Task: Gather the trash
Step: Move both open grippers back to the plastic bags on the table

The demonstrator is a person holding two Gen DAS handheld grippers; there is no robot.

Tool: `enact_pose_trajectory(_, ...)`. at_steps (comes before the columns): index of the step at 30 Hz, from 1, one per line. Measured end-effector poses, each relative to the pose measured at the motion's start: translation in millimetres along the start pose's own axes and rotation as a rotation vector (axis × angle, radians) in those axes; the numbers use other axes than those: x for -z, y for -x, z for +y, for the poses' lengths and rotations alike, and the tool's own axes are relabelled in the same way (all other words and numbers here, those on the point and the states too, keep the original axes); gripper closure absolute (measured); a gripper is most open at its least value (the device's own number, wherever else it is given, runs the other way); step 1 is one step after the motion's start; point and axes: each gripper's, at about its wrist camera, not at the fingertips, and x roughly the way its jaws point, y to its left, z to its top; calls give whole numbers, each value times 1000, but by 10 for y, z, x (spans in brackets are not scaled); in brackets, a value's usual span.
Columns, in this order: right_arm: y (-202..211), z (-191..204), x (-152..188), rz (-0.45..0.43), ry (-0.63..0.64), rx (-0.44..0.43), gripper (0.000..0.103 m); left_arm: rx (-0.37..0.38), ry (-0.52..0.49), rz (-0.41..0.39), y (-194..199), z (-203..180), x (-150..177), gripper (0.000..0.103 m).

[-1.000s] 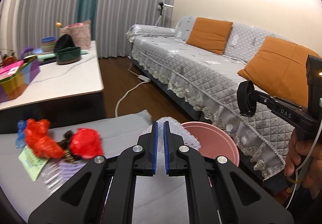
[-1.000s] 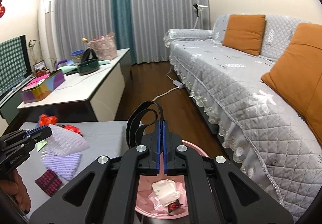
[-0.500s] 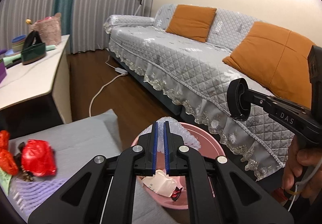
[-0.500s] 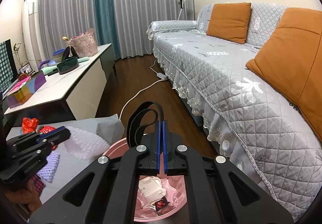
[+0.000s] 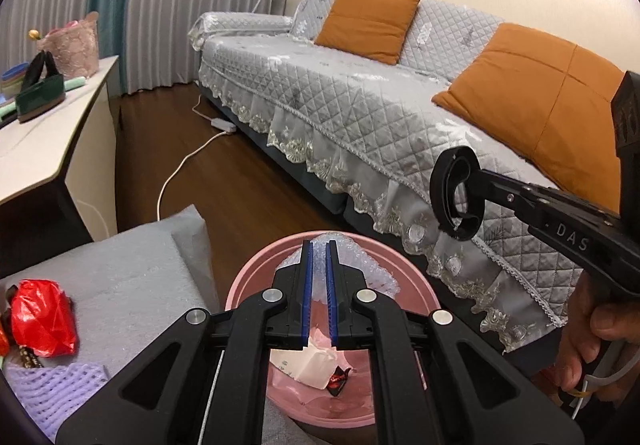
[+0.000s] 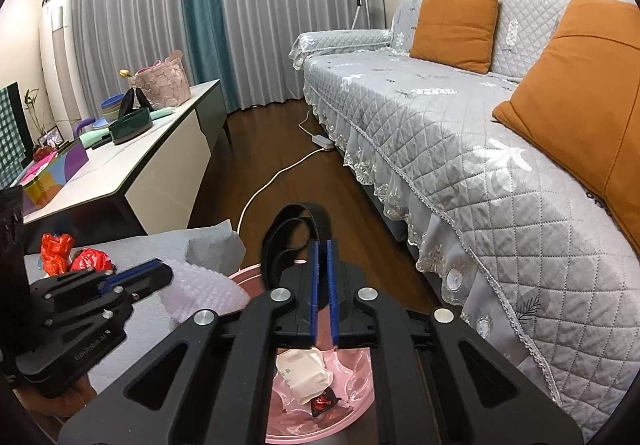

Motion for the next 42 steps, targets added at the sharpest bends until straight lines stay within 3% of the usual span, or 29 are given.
enact_pose_trajectory(1,-9,0,2,4,-3,3,81,-12,6,10,-13,14,7,86)
enact_pose_trajectory(2,-9,-1,0,3,-7,3,66,-14,18,13,-14,39,11,78)
enact_pose_trajectory(3,-5,4,-1,0,-12,1,57,-18,34,11,9,76,18,75)
enact_pose_trajectory(4,1,12,0,-3,-13,1,55,-23,40,10,25,93,24,75)
enact_pose_trajectory(14,119,146,-49,-34,-18,-23,55,-66,51,-47,629,273,97,75)
enact_pose_trajectory(24,321,746,-43,-79,13,-145,56,-146,72,-97,1497,639,317,75)
enact_pose_trajectory(34,323,1630,0,-92,98,-309,58,-307,145,-151,2165,1472,426,75)
enact_pose_trajectory(42,-55,2172,103,-26,132,-396,59,-410,264,-169,2154,2159,609,76)
